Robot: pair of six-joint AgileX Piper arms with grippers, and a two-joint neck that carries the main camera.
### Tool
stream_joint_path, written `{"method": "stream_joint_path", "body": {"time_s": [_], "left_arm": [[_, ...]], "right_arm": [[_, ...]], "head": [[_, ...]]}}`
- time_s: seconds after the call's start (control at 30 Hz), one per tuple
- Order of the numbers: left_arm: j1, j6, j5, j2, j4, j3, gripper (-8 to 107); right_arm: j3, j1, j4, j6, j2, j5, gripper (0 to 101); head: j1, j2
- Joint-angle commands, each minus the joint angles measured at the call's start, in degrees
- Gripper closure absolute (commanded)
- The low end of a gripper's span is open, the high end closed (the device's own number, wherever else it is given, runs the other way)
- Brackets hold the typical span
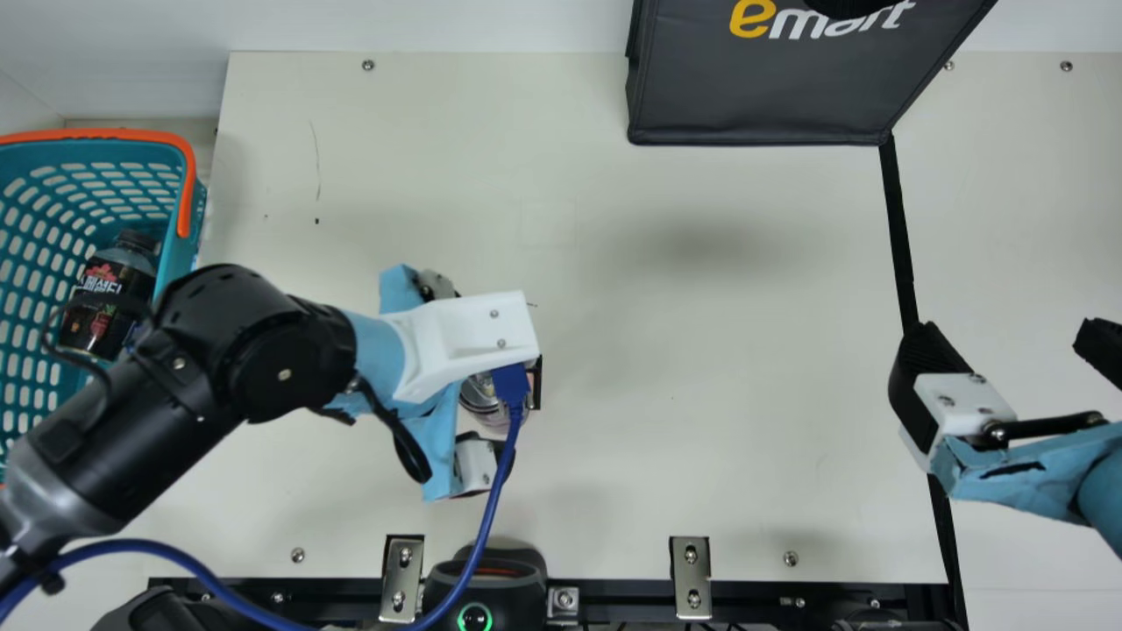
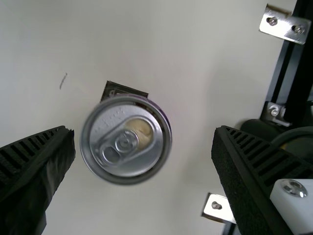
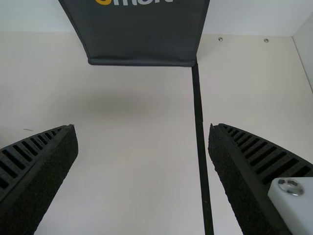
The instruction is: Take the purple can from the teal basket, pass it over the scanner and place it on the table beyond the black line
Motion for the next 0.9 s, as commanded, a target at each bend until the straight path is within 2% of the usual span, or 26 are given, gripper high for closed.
{"method": "stream_joint_path", "body": {"time_s": [0.0, 0.53, 0.87], "left_arm": [[0.57, -2.55, 0.42, -1.08, -0.7, 0.36, 9], [5.49, -19.85, 2.09, -11.51, -0.57, 4.7, 9], [5.61, -22.88, 0.91, -15.39, -0.87, 7.17, 9]], "right_arm": [[0.0, 0.0, 0.0, 0.0, 0.0, 0.0, 6], [0.0, 0.0, 0.0, 0.0, 0.0, 0.0, 6], [0.0, 0.0, 0.0, 0.0, 0.0, 0.0, 6]], "head": [[-1.66, 0.09], [-1.66, 0.09], [-1.66, 0.09]]}}
